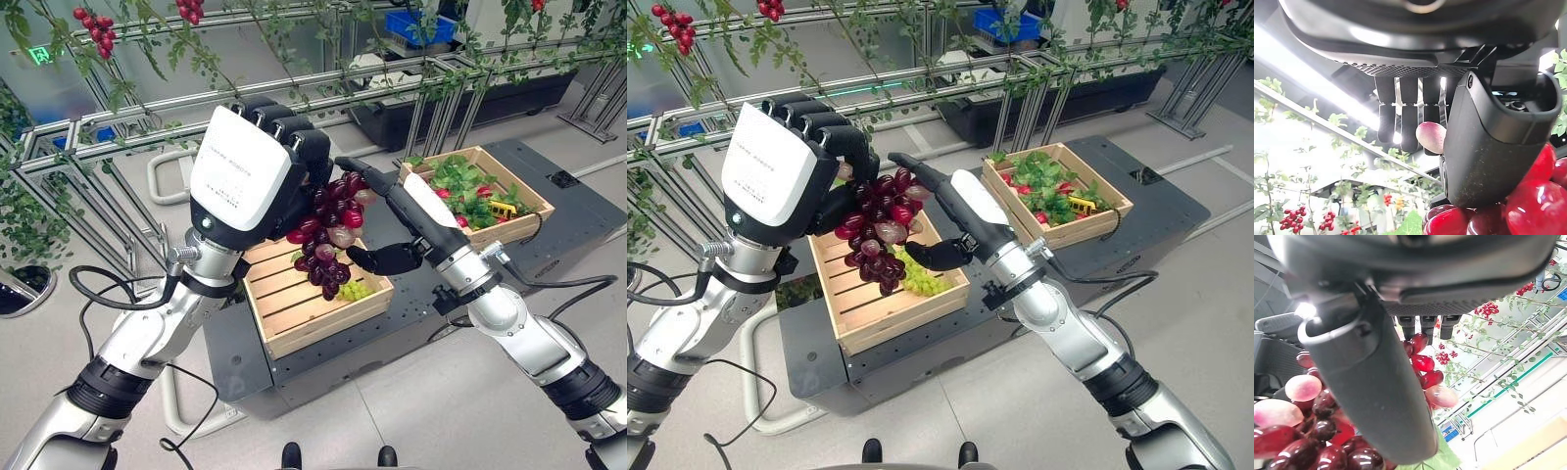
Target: Pick up the fruits from the basket on one side to the basket on the other side
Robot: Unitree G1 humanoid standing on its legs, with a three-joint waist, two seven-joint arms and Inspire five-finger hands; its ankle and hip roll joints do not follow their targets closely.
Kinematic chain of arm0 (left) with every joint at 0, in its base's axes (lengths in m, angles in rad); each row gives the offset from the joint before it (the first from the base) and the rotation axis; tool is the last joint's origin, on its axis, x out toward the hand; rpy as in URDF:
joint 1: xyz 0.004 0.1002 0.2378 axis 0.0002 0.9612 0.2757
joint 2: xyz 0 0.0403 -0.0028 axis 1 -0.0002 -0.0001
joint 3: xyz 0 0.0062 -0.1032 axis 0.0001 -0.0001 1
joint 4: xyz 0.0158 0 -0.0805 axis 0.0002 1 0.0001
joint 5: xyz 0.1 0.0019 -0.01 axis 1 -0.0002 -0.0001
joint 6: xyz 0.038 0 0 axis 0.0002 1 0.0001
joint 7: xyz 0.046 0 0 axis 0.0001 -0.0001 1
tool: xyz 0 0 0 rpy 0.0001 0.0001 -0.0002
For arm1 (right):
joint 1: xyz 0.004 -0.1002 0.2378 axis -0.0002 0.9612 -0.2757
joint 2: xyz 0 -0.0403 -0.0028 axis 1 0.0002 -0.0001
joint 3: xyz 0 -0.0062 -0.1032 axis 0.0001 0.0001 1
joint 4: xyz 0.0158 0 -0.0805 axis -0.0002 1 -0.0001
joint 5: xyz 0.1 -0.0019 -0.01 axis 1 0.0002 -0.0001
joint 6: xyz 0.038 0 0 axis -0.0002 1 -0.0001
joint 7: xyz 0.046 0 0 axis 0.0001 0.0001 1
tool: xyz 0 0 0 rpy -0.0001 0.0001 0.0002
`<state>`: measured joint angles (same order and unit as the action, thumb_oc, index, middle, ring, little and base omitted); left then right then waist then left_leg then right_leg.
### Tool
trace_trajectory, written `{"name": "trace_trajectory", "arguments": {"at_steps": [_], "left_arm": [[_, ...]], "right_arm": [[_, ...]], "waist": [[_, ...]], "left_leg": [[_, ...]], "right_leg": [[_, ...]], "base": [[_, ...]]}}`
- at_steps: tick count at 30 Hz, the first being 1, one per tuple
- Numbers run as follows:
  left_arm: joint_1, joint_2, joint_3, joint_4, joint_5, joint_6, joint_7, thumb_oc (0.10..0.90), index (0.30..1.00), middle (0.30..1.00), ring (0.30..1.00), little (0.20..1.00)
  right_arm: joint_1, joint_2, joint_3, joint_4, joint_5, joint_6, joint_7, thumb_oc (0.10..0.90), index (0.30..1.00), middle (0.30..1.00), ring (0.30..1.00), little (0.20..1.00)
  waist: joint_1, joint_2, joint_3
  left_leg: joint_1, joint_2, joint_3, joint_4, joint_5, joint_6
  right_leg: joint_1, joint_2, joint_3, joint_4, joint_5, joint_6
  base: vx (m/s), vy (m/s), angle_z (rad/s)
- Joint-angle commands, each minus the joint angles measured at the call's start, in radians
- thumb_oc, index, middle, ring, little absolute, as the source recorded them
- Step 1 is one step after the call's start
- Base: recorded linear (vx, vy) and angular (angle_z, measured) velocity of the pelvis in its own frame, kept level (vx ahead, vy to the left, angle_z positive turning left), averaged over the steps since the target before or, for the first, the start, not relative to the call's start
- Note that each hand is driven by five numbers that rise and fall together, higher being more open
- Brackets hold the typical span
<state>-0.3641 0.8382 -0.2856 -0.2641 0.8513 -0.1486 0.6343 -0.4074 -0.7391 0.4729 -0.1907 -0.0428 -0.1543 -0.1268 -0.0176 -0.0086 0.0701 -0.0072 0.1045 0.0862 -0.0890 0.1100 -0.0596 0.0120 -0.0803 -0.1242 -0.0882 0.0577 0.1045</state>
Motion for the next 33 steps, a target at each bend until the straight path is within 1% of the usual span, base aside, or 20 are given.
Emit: {"name": "trace_trajectory", "arguments": {"at_steps": [1, 8, 9, 10, 15, 20, 33], "left_arm": [[-0.18, -0.024, 0.09, -0.024, -0.039, 0.015, 0.066, 0.4, 0.3, 0.3, 0.3, 0.3], [-0.19, -0.027, 0.078, -0.026, -0.05, 0.015, 0.048, 0.4, 0.3, 0.3, 0.3, 0.3], [-0.191, -0.026, 0.077, -0.027, -0.054, 0.017, 0.044, 0.4, 0.3, 0.3, 0.3, 0.3], [-0.191, -0.025, 0.077, -0.028, -0.059, 0.017, 0.041, 0.4, 0.3, 0.3, 0.3, 0.3], [-0.189, -0.026, 0.072, -0.027, -0.063, 0.015, 0.024, 0.4, 0.3, 0.3, 0.3, 0.3], [-0.179, -0.029, 0.06, -0.025, -0.075, 0.022, 0.016, 0.4, 0.3, 0.3, 0.3, 0.3], [-0.152, -0.031, 0.064, -0.005, -0.116, 0.031, 0.008, 0.4, 0.3, 0.3, 0.3, 0.3]], "right_arm": [[-0.142, -0.015, -0.011, -0.047, -0.013, -0.041, -0.024, 0.8, 0.9, 0.9, 0.9, 0.9], [-0.162, -0.014, -0.003, -0.053, -0.04, -0.048, -0.055, 0.8, 0.9, 0.9, 0.9, 0.9], [-0.166, -0.016, -0.002, -0.056, -0.042, -0.05, -0.059, 0.642, 0.662, 0.662, 0.662, 0.662], [-0.169, -0.018, -0.001, -0.06, -0.04, -0.053, -0.058, 0.4, 0.3, 0.3, 0.3, 0.3], [-0.176, -0.02, -0.004, -0.069, -0.029, -0.065, -0.068, 0.4, 0.3, 0.3, 0.3, 0.3], [-0.17, -0.011, -0.003, -0.077, -0.041, -0.088, -0.101, 0.4, 0.3, 0.3, 0.3, 0.3], [-0.137, 0.001, -0.02, -0.083, -0.03, -0.09, -0.113, 0.4, 0.3, 0.3, 0.3, 0.3]], "waist": [[0.007, -0.02, -0.126], [0.008, -0.021, -0.129], [0.009, -0.022, -0.129], [0.009, -0.022, -0.129], [0.011, -0.023, -0.128], [0.012, -0.022, -0.125], [0.013, -0.022, -0.124]], "left_leg": [[0.033, -0.008, -0.038, 0.002, -0.062, 0.012], [0.031, -0.009, -0.04, 0.002, -0.063, 0.013], [0.031, -0.009, -0.04, 0.002, -0.063, 0.012], [0.03, -0.009, -0.04, 0.002, -0.063, 0.012], [0.03, -0.007, -0.04, 0.002, -0.064, 0.013], [0.03, -0.006, -0.042, 0.002, -0.062, 0.013], [0.03, -0.003, -0.043, 0.002, -0.062, 0.013]], "right_leg": [[-0.019, -0.042, 0.034, 0.001, 0.044, 0.014], [-0.019, -0.041, 0.034, 0.001, 0.042, 0.013], [-0.019, -0.041, 0.034, 0.001, 0.042, 0.013], [-0.019, -0.041, 0.034, 0.001, 0.042, 0.013], [-0.02, -0.041, 0.033, 0.001, 0.041, 0.012], [-0.019, -0.039, 0.036, 0.001, 0.041, 0.011], [-0.019, -0.035, 0.036, 0.001, 0.04, 0.009]], "base": [[0.0, 0.0, 0.0], [0.0, 0.0, 0.0], [0.0, 0.0, 0.0], [0.0, 0.0, 0.0], [0.0, 0.0, 0.0], [0.0, 0.0, 0.0], [0.0, 0.0, 0.0]]}}
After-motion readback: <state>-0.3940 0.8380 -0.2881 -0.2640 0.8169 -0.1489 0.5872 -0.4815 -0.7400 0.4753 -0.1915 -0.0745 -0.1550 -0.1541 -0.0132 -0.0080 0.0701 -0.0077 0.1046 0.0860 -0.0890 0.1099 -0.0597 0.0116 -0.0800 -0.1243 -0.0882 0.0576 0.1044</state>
